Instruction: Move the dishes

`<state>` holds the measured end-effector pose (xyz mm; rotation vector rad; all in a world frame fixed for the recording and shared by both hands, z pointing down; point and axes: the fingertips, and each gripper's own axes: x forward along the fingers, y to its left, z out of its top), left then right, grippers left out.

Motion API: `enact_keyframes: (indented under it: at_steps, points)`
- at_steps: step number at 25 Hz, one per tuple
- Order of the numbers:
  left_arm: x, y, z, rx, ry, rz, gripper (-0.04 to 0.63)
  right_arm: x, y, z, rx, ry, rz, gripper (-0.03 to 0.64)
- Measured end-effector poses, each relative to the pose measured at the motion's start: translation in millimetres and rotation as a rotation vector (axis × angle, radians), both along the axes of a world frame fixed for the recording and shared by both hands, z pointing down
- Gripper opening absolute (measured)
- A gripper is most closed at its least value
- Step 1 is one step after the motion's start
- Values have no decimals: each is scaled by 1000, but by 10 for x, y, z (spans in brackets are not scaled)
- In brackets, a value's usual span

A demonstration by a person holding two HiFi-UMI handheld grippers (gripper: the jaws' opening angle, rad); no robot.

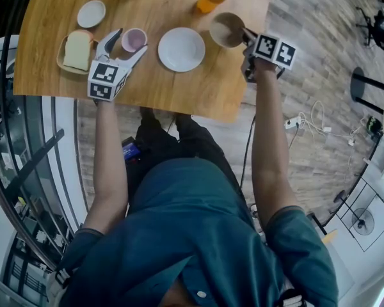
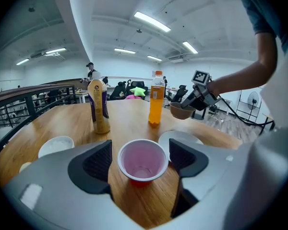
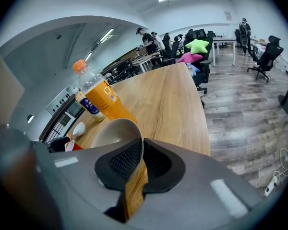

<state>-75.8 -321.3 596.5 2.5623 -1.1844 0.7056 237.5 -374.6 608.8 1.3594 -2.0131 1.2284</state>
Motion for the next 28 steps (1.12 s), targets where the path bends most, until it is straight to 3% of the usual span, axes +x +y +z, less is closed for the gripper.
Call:
enact_keyframes:
  at_steps: [28]
  points:
    - [-121, 70, -395, 83, -6, -22, 351, 383, 131, 571, -109, 65, 113, 28]
